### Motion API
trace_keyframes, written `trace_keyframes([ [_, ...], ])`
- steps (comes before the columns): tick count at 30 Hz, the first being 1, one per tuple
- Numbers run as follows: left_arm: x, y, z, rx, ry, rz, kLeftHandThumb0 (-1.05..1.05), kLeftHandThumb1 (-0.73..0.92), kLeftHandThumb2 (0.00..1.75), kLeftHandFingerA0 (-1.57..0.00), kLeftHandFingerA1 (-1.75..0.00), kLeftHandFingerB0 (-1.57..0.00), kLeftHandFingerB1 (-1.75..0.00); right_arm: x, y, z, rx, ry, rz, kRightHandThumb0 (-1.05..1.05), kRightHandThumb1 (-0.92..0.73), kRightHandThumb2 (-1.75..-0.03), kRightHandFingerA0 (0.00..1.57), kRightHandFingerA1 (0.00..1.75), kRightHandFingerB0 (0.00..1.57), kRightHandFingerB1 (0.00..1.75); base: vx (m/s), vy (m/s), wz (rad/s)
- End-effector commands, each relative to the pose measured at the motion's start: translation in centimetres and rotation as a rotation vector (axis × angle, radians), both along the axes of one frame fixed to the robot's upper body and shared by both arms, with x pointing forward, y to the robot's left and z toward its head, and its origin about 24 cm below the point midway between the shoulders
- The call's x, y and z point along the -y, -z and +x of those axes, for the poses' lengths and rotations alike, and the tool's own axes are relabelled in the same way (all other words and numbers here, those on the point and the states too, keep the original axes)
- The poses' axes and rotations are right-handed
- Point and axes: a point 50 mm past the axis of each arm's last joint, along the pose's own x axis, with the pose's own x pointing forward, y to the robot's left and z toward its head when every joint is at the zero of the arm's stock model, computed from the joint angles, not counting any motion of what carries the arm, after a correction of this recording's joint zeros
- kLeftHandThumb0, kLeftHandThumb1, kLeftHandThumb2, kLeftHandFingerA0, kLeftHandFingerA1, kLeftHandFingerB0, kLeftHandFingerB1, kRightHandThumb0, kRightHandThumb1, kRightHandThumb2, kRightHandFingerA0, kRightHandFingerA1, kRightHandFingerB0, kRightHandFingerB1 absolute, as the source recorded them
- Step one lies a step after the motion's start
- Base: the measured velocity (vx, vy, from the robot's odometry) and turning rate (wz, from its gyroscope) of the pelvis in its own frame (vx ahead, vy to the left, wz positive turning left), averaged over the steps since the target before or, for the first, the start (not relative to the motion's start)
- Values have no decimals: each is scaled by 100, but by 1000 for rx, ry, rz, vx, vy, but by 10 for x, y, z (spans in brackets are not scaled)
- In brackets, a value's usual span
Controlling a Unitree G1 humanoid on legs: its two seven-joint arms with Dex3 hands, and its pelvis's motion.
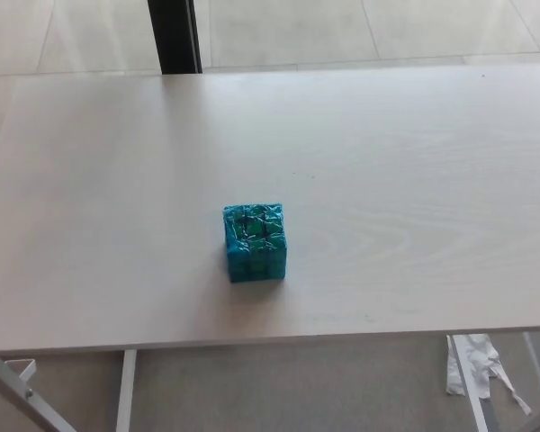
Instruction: The robot uses its right hand to pick up a cube kept in the middle of the desk infront of it and hands it to a person
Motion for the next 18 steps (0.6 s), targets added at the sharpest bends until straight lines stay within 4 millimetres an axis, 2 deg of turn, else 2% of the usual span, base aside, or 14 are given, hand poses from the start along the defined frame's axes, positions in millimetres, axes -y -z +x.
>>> trace_keyframes([
  [1, -6, -7, 0, 26, -13, -9, -52, 61, 58, -57, -57, -58, -42, 10, -12, 4, 82, 22, -58, -65, -44, -80, 27, 54, 38, 47, 0, 0, 0],
  [2, -6, -7, 0, 24, -17, -10, -52, 61, 59, -59, -60, -56, -42, 12, -13, 4, 151, 84, -23, -56, -52, -56, 66, 151, 44, 36, 0, 0, 0],
  [3, -6, -7, 0, 26, -19, -11, -51, 61, 59, -60, -64, -57, -42, 14, -15, 5, 184, 108, -13, -67, -43, -82, 109, 140, 40, 50, 0, 0, 0],
  [4, -6, -7, 0, 30, -20, -12, -51, 61, 59, -60, -64, -57, -42, 15, -17, 6, 191, 107, -18, -67, -43, -82, 109, 140, 40, 50, 0, 0, 0],
  [5, -6, -7, 1, 32, -18, -12, -52, 62, 59, -60, -63, -56, -42, 18, -19, 9, 257, 169, 1, -58, -48, -59, 100, 157, 45, 38, 0, 0, 0],
  [6, -6, -8, 2, 34, -13, -10, -53, 61, 59, -58, -60, -57, -42, 23, -26, 11, 312, 204, -24, -68, -52, -61, 98, 147, 47, 38, 0, 0, 0],
  [7, -6, -8, 2, 38, -12, -10, -53, 61, 59, -59, -62, -57, -42, 28, -32, 13, 340, 220, -55, -66, -56, -59, 96, 137, 47, 36, 0, 0, 0],
  [10, -6, -7, 2, 36, -8, -13, -52, 62, 59, -57, -55, -57, -42, 34, -43, 14, 458, 275, -62, -63, -56, -58, 108, 145, 48, 37, 0, 0, 0],
  [11, -6, -7, 1, 38, -13, -15, -51, 62, 59, -59, -55, -57, -42, 36, -46, 14, 486, 276, -70, -64, -57, -58, 105, 124, 48, 37, 0, 0, 0],
  [12, -6, -7, 2, 46, -14, -17, -50, 62, 59, -58, -57, -58, -43, 40, -56, 23, 577, 268, -82, -65, -55, -58, 107, 127, 48, 37, 0, 0, 0],
  [13, -6, -8, 2, 49, -13, -18, -50, 62, 58, -57, -60, -57, -42, 41, -68, 34, 666, 237, -95, -62, -56, -57, 118, 132, 48, 37, 0, 0, 0],
  [15, -6, -8, 4, 49, -9, -18, -50, 62, 58, -57, -60, -57, -42, 40, -81, 43, 748, 199, -107, -62, -56, -57, 118, 132, 48, 37, 0, 0, 0],
  [16, -6, -8, 5, 41, 0, -10, -50, 63, 59, -56, -57, -57, -42, 36, -102, 60, 899, 128, -112, -58, -53, -57, 92, 70, 51, 37, 0, 0, 0],
  [18, -6, -8, 5, 42, 6, -9, -50, 64, 59, -57, -56, -57, -42, 31, -117, 72, 973, 76, -104, -62, -54, -57, 99, 79, 52, 36, 0, 0, 0],
])
